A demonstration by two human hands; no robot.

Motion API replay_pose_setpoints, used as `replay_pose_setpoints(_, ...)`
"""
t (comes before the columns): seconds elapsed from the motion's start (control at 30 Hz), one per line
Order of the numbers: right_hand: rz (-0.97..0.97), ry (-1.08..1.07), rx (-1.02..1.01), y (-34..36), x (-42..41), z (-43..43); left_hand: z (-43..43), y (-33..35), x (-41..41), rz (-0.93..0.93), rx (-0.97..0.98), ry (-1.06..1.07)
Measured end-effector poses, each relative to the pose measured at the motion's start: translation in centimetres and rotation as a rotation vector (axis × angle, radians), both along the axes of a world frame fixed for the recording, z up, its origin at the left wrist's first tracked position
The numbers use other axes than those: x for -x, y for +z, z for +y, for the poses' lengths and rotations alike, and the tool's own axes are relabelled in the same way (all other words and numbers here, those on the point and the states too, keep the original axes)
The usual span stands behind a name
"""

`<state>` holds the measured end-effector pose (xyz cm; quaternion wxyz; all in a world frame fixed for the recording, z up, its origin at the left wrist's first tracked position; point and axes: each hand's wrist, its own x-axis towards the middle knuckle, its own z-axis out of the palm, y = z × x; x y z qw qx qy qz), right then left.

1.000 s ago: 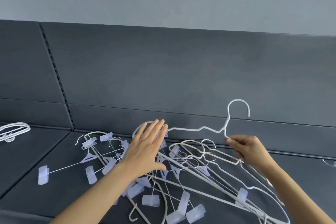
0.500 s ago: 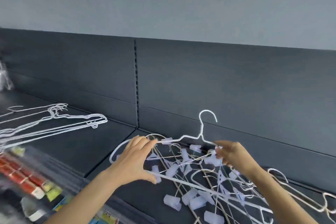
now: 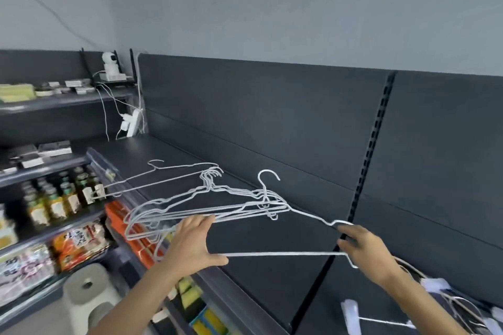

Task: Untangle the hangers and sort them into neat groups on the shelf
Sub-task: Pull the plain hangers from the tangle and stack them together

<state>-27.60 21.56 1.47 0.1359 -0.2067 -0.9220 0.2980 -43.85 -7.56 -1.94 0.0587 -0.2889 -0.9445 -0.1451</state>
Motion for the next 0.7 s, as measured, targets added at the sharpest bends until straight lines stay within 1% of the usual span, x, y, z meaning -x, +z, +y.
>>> replay_pose_setpoints(0.17, -0.036, 0.004, 0.076, -0.9, 4.6, -1.6, -2.8, -0.2, 6.7, -0.016, 0.012, 0.179)
replay_pose_setpoints(0.33, -0.068, 0.013, 0.164, -1.5, 7.8, -2.2, -3.5, -1.1, 11.0, -0.079, 0.035, 0.294)
replay_pose_setpoints(0.5, -0.082, -0.011, 0.18, -2.3, 9.9, -2.3, -3.8, -2.5, 13.4, -0.176, 0.085, 0.314)
replay_pose_setpoints(0.63, -0.097, -0.005, 0.175, -2.8, 10.3, -2.6, -3.7, -3.0, 14.0, -0.203, 0.166, 0.279)
replay_pose_setpoints(0.7, -0.1, -0.014, 0.164, -3.0, 10.4, -2.7, -3.5, -3.2, 14.1, -0.206, 0.171, 0.252)
